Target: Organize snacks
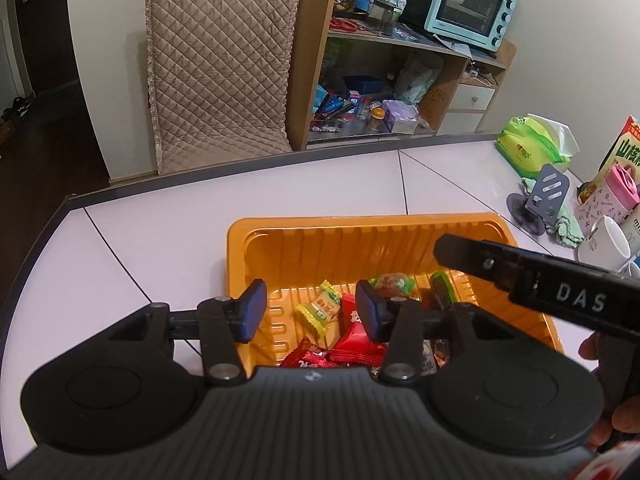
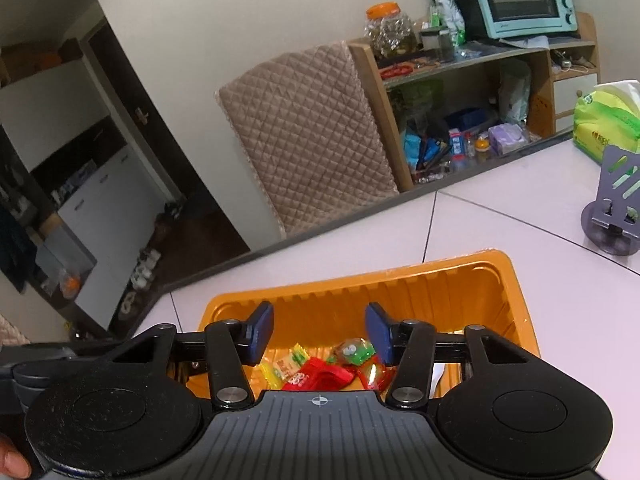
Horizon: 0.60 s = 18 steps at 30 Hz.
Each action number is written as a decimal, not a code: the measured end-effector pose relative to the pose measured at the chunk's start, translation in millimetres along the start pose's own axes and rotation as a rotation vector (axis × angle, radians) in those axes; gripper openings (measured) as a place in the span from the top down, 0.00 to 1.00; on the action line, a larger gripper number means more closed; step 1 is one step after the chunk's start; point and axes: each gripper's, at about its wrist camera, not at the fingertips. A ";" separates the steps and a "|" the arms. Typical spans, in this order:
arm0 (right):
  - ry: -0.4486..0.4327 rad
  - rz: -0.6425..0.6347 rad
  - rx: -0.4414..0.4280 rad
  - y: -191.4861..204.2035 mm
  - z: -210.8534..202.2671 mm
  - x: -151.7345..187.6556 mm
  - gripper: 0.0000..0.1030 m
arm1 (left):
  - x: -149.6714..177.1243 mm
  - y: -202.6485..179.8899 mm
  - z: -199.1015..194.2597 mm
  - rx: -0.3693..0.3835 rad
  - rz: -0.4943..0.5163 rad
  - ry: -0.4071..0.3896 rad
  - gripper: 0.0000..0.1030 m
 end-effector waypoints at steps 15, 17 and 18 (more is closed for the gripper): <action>0.006 0.031 0.059 -9.6 -41.8 7.2 0.29 | 12.8 -4.6 -31.3 0.017 -0.018 -0.012 0.43; -0.003 0.032 0.065 -11.0 -52.7 11.1 0.25 | 16.9 -5.9 -39.1 0.024 -0.019 -0.012 0.41; -0.005 0.031 0.070 -11.2 -58.5 13.2 0.21 | 19.2 -6.8 -43.5 0.026 -0.020 -0.012 0.40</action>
Point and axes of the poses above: each gripper's, at about its wrist camera, not at the fingertips, and z roughly the way its jaws point, y to its left, x to its underside
